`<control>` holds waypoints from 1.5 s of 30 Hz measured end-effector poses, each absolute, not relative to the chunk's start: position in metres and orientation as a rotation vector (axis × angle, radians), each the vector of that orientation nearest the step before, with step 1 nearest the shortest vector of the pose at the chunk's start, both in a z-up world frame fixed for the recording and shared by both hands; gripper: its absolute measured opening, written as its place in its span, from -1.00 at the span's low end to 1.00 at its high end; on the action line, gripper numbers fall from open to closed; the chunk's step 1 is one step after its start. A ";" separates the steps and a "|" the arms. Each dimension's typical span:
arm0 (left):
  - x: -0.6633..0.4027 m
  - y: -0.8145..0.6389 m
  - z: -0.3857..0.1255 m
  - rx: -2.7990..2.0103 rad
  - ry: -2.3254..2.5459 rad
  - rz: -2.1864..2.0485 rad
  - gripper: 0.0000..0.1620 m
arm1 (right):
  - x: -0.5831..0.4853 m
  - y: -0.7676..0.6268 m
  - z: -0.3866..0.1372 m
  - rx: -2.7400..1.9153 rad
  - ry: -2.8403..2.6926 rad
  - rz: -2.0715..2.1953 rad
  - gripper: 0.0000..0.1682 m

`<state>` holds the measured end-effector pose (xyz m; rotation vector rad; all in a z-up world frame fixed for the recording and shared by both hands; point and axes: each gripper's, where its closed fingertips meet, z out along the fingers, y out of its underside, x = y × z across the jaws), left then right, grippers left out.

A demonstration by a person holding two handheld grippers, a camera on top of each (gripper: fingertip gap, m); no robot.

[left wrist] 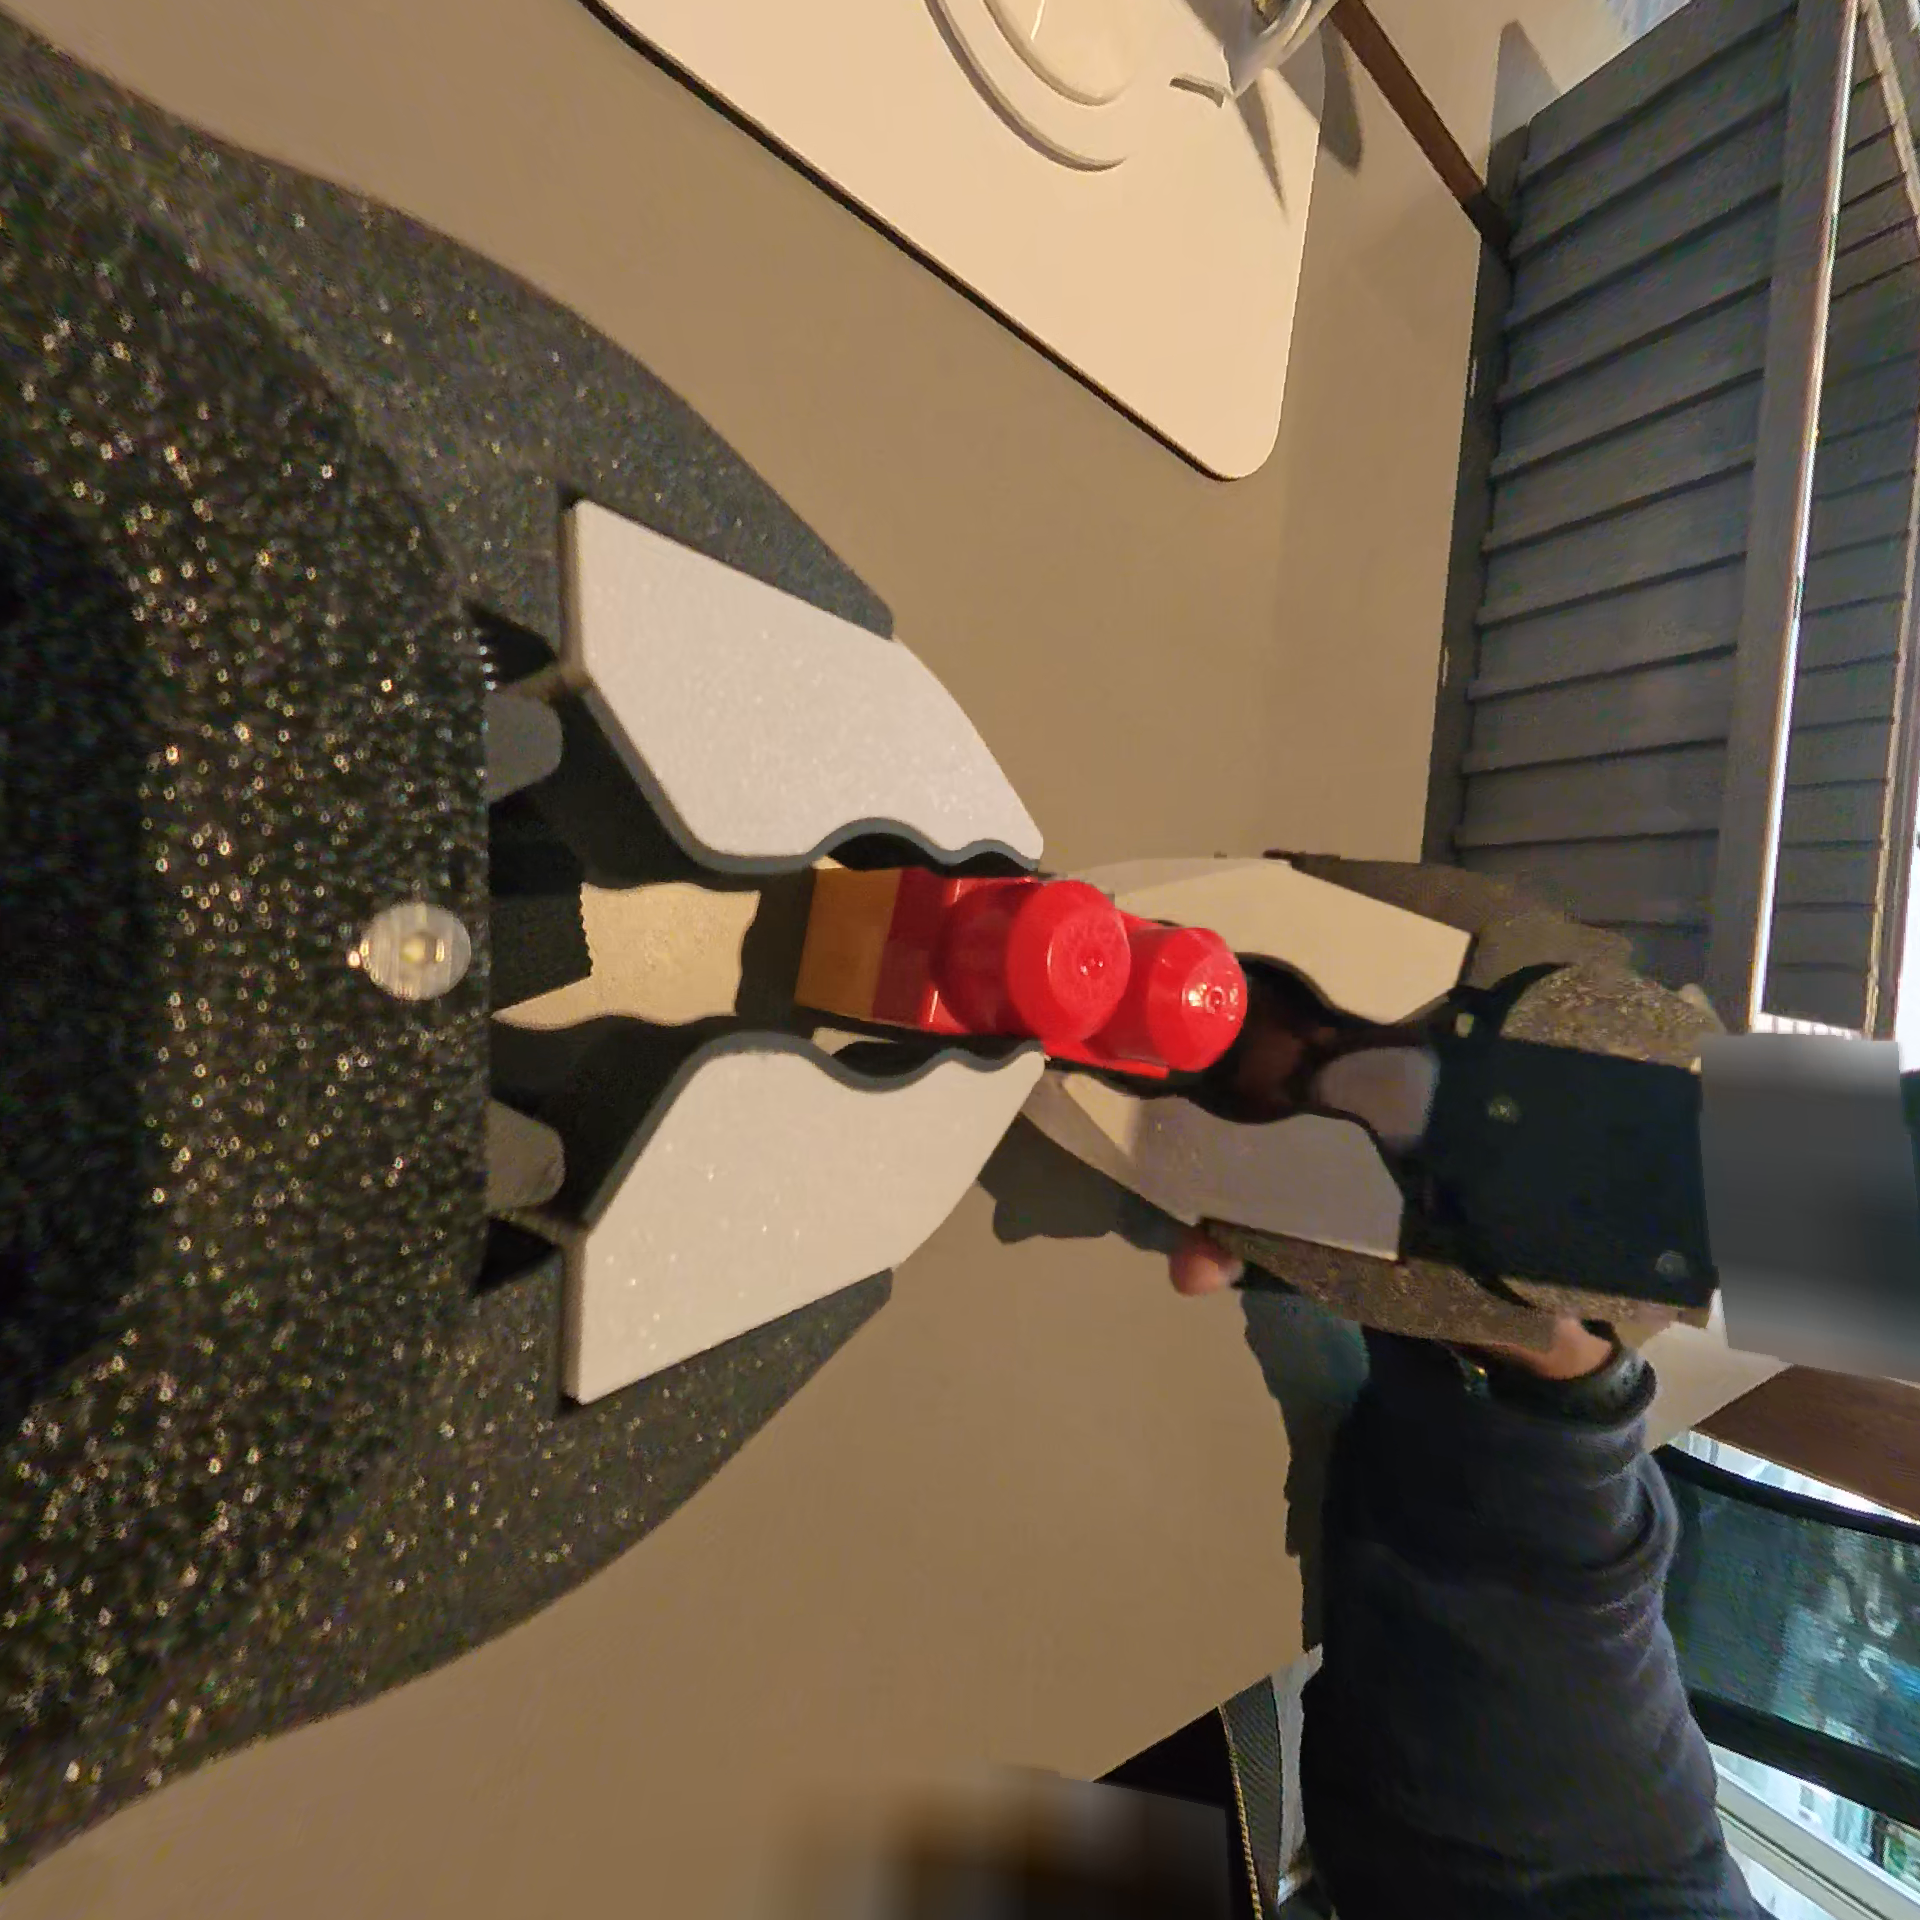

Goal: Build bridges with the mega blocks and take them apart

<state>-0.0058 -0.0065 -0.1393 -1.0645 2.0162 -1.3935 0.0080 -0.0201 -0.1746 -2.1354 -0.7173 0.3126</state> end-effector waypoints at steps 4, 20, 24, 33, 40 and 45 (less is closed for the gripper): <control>-0.006 -0.006 -0.139 -1.070 2.013 -1.395 -0.65 | 0.008 -0.019 -0.175 -2.132 -0.720 0.295 -0.56; -0.003 0.050 -0.082 -1.112 1.499 -1.582 -0.62 | 0.021 -0.043 -0.055 -1.585 -0.436 0.908 -0.57; 0.001 0.043 -0.093 -1.128 1.569 -1.513 -0.64 | 0.037 -0.053 -0.033 -1.523 -0.410 0.819 -0.57; 0.006 0.037 -0.109 -1.162 1.653 -1.412 -0.64 | 0.136 -0.075 -0.004 -1.656 -0.137 0.338 -0.57; 0.008 0.039 -0.115 -1.189 1.673 -1.371 -0.65 | 0.298 -0.117 -0.028 -2.096 0.131 -0.265 -0.57; 0.010 0.035 -0.122 -1.188 1.713 -1.325 -0.65 | 0.381 -0.120 -0.091 -2.423 0.136 -0.525 -0.56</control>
